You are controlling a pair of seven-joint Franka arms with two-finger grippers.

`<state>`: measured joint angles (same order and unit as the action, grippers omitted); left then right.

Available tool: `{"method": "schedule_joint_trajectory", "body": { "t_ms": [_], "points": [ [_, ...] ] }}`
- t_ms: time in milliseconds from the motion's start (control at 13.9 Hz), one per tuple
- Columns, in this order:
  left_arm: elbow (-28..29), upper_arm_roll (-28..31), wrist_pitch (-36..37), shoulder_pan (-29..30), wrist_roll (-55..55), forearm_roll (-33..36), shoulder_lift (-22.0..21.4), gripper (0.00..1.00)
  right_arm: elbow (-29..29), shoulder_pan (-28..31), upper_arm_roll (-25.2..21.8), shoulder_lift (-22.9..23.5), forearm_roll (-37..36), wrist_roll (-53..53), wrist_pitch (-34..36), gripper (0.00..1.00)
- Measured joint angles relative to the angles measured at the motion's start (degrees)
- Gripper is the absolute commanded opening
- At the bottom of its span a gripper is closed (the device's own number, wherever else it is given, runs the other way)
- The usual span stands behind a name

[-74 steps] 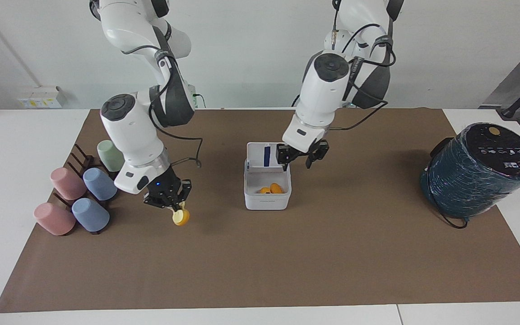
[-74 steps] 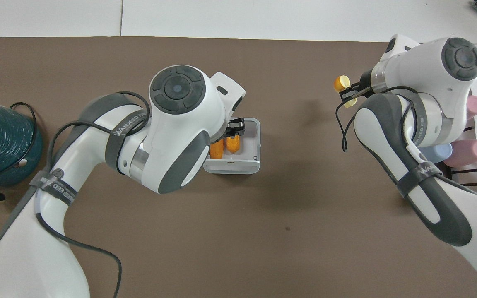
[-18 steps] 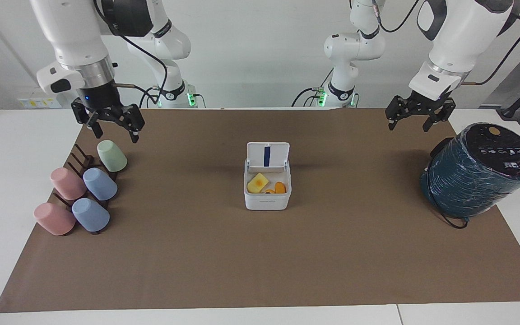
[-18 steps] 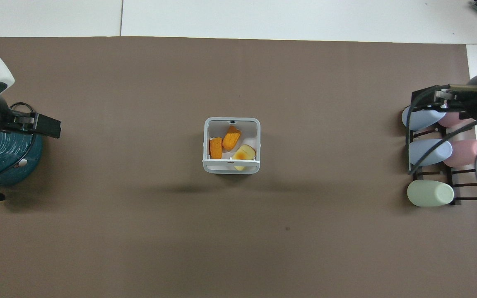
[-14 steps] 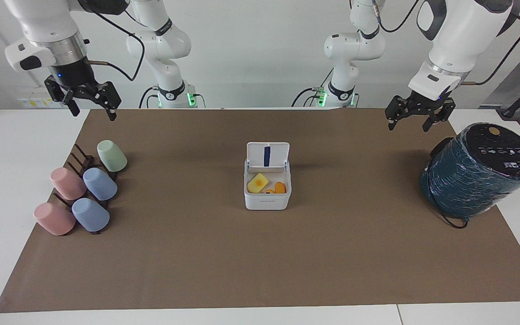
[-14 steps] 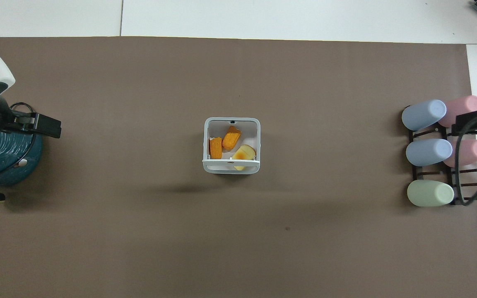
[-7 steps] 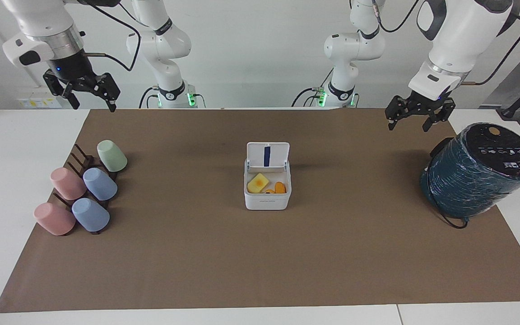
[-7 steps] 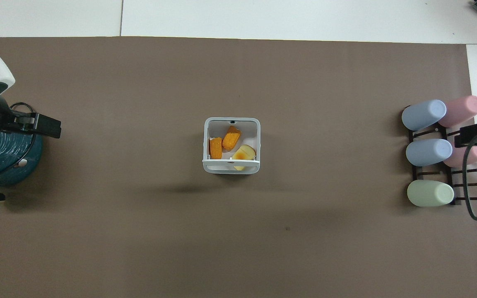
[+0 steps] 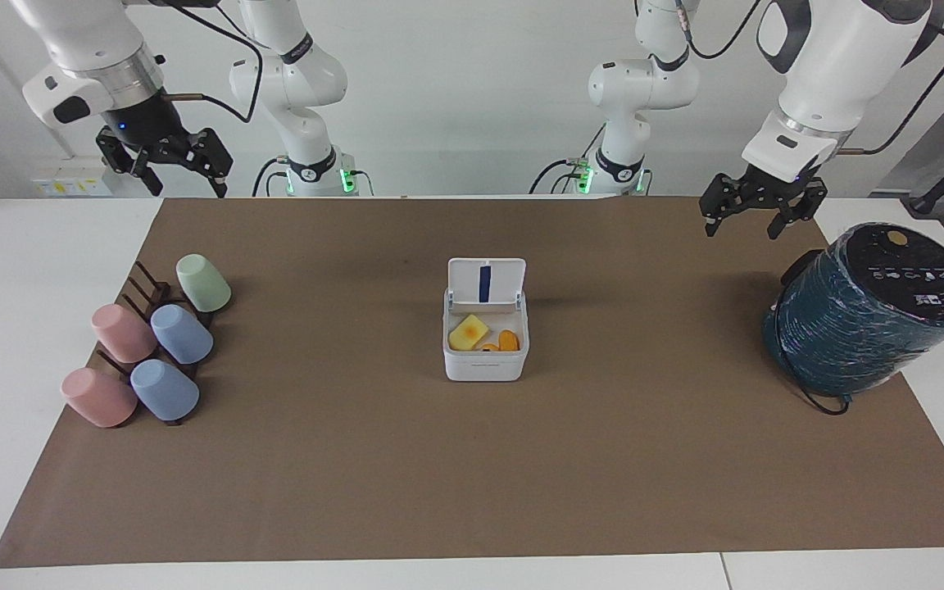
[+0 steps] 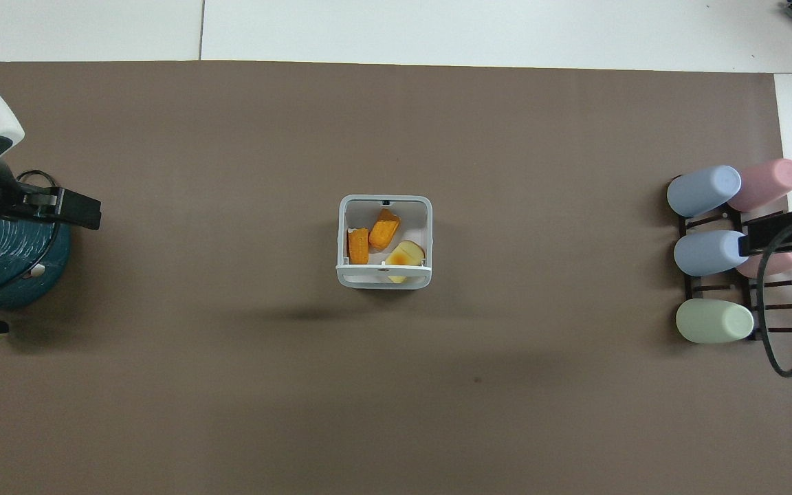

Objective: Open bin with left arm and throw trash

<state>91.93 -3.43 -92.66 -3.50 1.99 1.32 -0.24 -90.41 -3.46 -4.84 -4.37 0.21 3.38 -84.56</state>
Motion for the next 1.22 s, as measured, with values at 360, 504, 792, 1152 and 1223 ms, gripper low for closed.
{"method": "schedule_joint_trajectory", "body": {
  "t_ms": [360,504,792,1152,1223],
  "points": [
    [0.3,0.0,-1.5,0.0,0.0,0.0,0.0,1.00,0.0,-0.5,0.1,0.0,-1.6,0.0,0.0,1.00],
    [0.6,0.0,-1.8,0.0,0.0,0.0,0.0,1.00,0.0,-0.5,0.1,0.0,-1.6,0.0,0.0,1.00],
    [1.1,0.0,-1.9,0.0,0.0,-0.1,0.0,1.00,0.0,-0.6,0.1,0.0,-1.6,0.0,0.0,1.00],
    [1.2,-0.1,-2.0,0.0,-0.1,-0.5,0.0,1.00,0.0,-0.6,0.1,-0.3,-1.6,0.0,0.0,1.00],
    [1.2,-0.1,-2.0,0.0,-0.1,-0.5,0.0,1.00,0.0,-0.6,0.1,-0.3,-1.6,0.0,0.0,1.00]
  ]
}}
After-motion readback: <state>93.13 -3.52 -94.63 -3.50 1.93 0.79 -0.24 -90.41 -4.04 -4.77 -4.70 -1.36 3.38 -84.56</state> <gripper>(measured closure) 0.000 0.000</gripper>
